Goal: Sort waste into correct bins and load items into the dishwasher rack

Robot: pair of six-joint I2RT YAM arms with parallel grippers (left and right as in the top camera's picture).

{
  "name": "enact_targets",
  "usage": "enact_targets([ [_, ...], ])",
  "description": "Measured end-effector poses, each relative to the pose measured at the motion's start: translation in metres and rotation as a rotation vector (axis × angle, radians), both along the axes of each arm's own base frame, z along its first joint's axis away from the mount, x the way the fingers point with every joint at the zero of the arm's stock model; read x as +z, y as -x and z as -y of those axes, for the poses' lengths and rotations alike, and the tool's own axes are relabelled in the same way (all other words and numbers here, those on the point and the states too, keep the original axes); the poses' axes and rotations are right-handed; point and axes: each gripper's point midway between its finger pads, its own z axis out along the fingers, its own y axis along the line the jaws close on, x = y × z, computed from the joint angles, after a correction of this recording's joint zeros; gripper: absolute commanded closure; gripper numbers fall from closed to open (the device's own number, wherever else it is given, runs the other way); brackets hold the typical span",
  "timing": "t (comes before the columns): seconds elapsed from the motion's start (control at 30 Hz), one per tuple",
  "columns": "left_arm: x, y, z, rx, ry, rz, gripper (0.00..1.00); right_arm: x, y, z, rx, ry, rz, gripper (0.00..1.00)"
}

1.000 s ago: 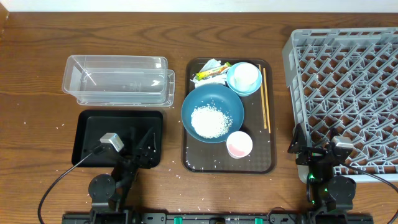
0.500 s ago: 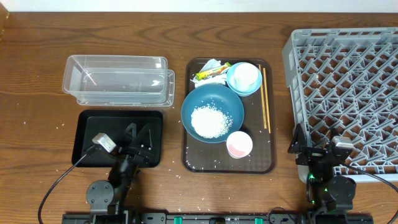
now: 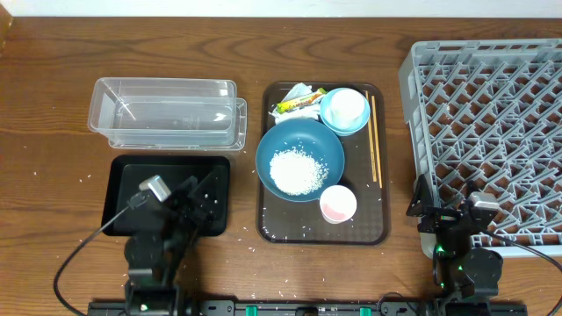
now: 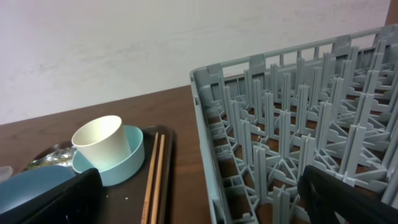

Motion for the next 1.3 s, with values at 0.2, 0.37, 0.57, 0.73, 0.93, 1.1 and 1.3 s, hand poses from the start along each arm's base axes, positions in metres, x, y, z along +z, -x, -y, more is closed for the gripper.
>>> enact_targets([
  [0.2, 0.015, -0.006, 0.008, -0.089, -0.13, -0.197, 0.11, 0.0, 0.0, 0.0, 0.0, 0.0, 0.0, 0.01],
  [0.37, 0.03, -0.006, 0.025, -0.221, -0.249, -0.371, 0.1, 0.0, 0.0, 0.0, 0.0, 0.0, 0.001, 0.01],
  [0.57, 0.037, -0.014, 0.049, -0.356, -0.336, -0.447, 0.11, 0.0, 0.0, 0.0, 0.0, 0.0, 0.0, 0.01],
  [0.73, 0.018, -0.019, 0.053, -0.386, -0.353, -0.512, 0.11, 0.0, 0.0, 0.0, 0.0, 0.0, 0.0, 0.01],
  [0.93, 0.019, -0.021, 0.054, -0.333, -0.264, -0.555, 0.1, 0.0, 0.0, 0.0, 0.0, 0.0, 0.0, 0.01],
  [1.1, 0.02, -0.021, 0.054, -0.299, -0.204, -0.586, 0.11, 0.0, 0.0, 0.0, 0.0, 0.0, 0.0, 0.01],
  [1.3, 0.019, -0.021, 0.054, -0.288, -0.186, -0.6, 0.11, 0.0, 0.0, 0.0, 0.0, 0.0, 0.0, 0.01],
])
